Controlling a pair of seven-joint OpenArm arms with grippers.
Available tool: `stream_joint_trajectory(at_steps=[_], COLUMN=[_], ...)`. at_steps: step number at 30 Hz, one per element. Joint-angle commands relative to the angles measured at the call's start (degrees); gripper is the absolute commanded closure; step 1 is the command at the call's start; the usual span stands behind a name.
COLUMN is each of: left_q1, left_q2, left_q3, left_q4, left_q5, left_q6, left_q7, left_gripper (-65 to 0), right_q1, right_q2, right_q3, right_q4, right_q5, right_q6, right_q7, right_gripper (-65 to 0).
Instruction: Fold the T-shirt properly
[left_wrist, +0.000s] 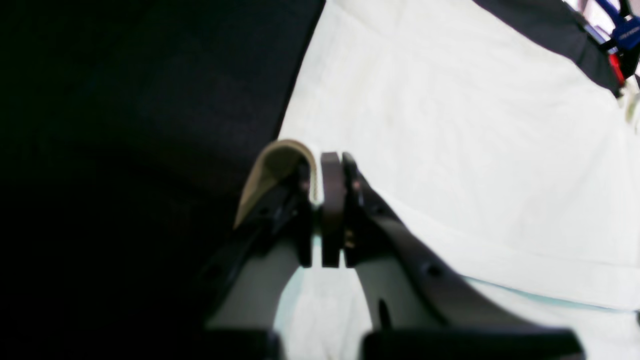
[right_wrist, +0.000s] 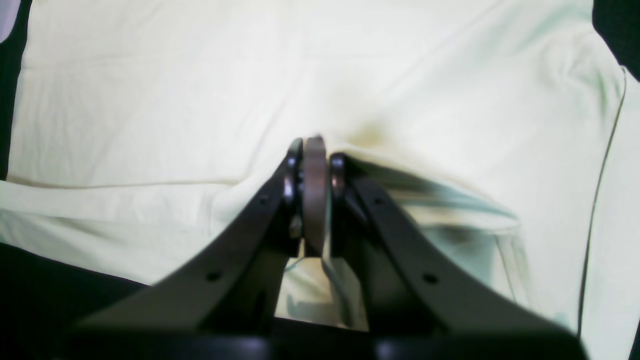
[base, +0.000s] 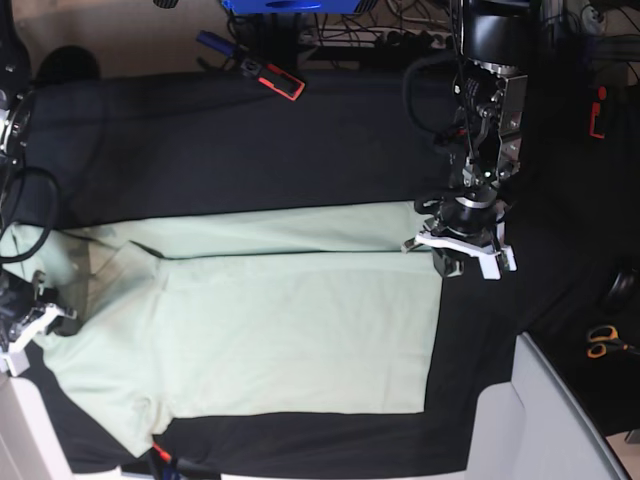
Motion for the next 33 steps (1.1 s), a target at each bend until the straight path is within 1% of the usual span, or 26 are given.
stream_joint_trajectory(at_steps=[1, 4, 6, 16, 17, 18, 19, 20, 21, 22, 23, 24, 25, 29, 33], left_q1=[-0.9, -0.9, -0.9, -1.7, -1.7, -1.7, -1.7, -1.7, -1.7, -1.7, -1.7, -1.6, -1.3, 1.1, 6.3], left_q2=[-0.1, 1.1, 1.5, 1.5, 1.4, 1.3, 1.3, 1.3, 1.1, 1.1, 1.0, 0.7, 0.1, -1.4, -2.2], left_q3=[-0.1, -0.6, -0.7, -0.3, -0.3, -0.4, -0.6, -0.8, -0.8, -0.9, -1.0, -1.0, -1.0, -0.9, -0.9], left_q4=[0.5, 0.3, 0.2, -1.3, -1.3, -1.3, -1.1, -0.8, -0.7, -0.3, 0.2, 1.1, 2.3, 9.0, 14.6], left_q5=[1.3, 3.9, 4.9, 5.0, 5.0, 4.9, 4.7, 4.7, 4.7, 4.7, 4.7, 4.7, 4.7, 4.7, 4.9], left_q6=[-0.3, -0.3, -0.4, -0.4, -0.4, -0.4, -0.4, -0.4, -0.4, -0.4, -0.4, -0.4, -0.4, -0.4, -0.4], left_q7=[-1.6, -1.6, -1.6, -1.3, -1.3, -1.3, -1.3, -1.3, -1.3, -1.3, -1.3, -1.3, -1.3, -1.3, -1.4], left_gripper=[0.0, 0.0, 0.0, 0.0, -2.5, -6.2, -12.3, -19.0, -24.2, -30.1, -33.9, -36.6, -37.8, -37.8, -37.5], right_q1=[1.7, 1.7, 1.7, 1.7, 1.7, 1.7, 1.7, 1.7, 1.7, 1.7, 1.7, 1.7, 1.5, 0.4, -2.5], right_q2=[1.3, 1.3, 1.3, 0.9, 0.9, 0.9, 0.9, 0.9, 0.9, 0.9, 1.0, 1.1, 1.1, 1.2, 1.3], right_q3=[0.4, 0.4, 0.3, 0.5, 0.5, 0.5, 0.5, 0.5, 0.5, 0.6, 0.6, 0.9, 2.6, 12.6, 22.6], right_q4=[0.8, 0.8, 0.8, 0.8, 0.8, 0.8, 0.8, 0.8, 0.8, 0.8, 0.8, 1.0, 1.2, 1.3, 1.4], right_q5=[1.2, 1.2, 1.2, 1.2, 1.2, 1.2, 1.3, 1.4, 1.5, 1.5, 1.6, 1.6, 1.6, 1.6, 1.6], right_q6=[0.4, 0.4, 0.4, 0.4, 0.4, 0.4, 0.4, 0.4, 0.4, 0.4, 0.4, 0.4, 0.4, 0.4, 0.4], right_q7=[1.4, 2.0, 3.4, 3.8, 3.8, 3.8, 3.8, 3.8, 3.8, 3.8, 3.9, 3.9, 3.9, 3.3, -1.6], right_gripper=[0.0, 0.0, 0.0, -0.4, -1.6, -4.5, -9.3, -16.1, -22.6, -30.5, -37.9, -43.4, -47.4, -47.9, -47.9])
